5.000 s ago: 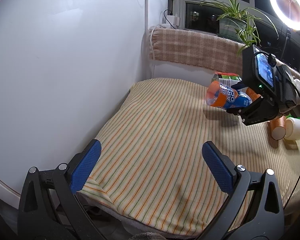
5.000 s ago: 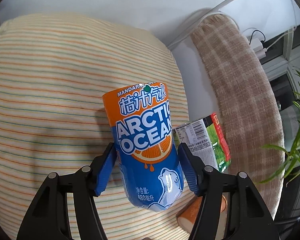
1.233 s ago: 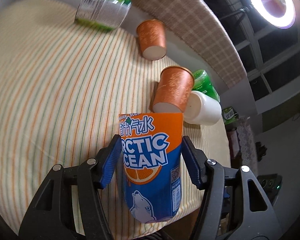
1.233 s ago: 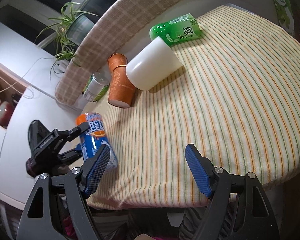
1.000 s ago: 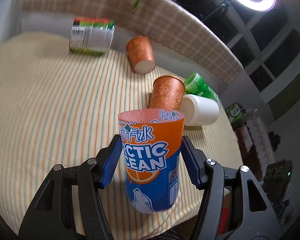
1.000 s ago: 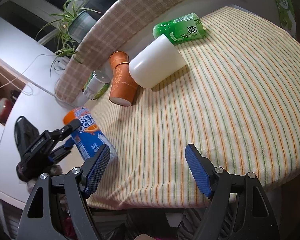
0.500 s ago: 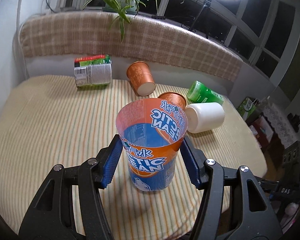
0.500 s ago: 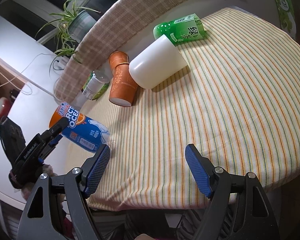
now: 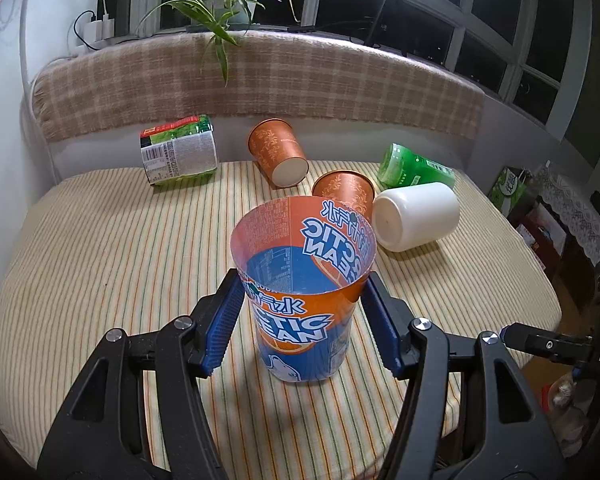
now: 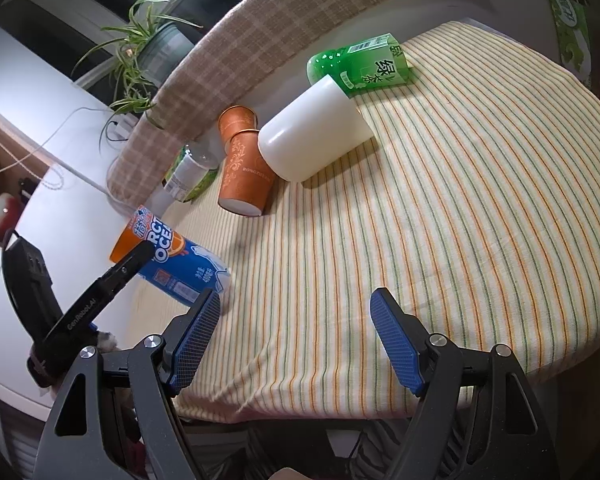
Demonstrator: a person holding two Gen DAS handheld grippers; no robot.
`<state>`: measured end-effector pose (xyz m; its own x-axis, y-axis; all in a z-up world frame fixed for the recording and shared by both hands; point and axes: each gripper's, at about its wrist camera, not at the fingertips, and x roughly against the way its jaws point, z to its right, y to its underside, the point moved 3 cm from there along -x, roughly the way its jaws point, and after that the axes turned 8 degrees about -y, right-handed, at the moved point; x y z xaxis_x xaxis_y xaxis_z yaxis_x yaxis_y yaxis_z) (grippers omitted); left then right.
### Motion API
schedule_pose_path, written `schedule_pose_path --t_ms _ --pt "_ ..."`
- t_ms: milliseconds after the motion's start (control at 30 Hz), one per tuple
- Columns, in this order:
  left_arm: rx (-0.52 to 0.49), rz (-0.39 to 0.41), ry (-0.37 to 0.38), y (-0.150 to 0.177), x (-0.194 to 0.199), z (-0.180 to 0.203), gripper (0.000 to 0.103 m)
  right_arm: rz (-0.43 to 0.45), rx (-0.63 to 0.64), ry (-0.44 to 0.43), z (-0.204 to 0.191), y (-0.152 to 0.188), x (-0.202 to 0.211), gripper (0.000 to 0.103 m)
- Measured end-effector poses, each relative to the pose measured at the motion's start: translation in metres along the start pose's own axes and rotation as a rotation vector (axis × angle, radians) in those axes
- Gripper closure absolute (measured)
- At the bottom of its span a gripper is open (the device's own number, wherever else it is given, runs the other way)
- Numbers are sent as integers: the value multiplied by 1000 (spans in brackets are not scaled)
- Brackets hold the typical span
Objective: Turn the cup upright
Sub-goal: 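Open the right gripper and withdraw it from the standing bottle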
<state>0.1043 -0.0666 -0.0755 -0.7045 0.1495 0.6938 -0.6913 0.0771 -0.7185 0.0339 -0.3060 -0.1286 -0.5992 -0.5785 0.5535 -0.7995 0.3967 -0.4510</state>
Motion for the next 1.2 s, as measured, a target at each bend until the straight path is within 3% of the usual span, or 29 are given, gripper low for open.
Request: schedule_pose_path --t_ms 500,567,633,900,1200 --pt "25 -44 72 6 -3 3 37 0 3 -1 -2 0 -1 25" --pt "30 -54 80 8 -4 4 33 0 2 0 -1 0 -1 25" --pt "33 -54 86 9 -4 5 21 1 1 0 -1 1 -1 25" --pt "40 -82 101 18 -4 3 20 5 31 8 -5 1 1 25" --pt "47 -82 68 33 7 -8 20 25 108 33 -21 1 2 25"
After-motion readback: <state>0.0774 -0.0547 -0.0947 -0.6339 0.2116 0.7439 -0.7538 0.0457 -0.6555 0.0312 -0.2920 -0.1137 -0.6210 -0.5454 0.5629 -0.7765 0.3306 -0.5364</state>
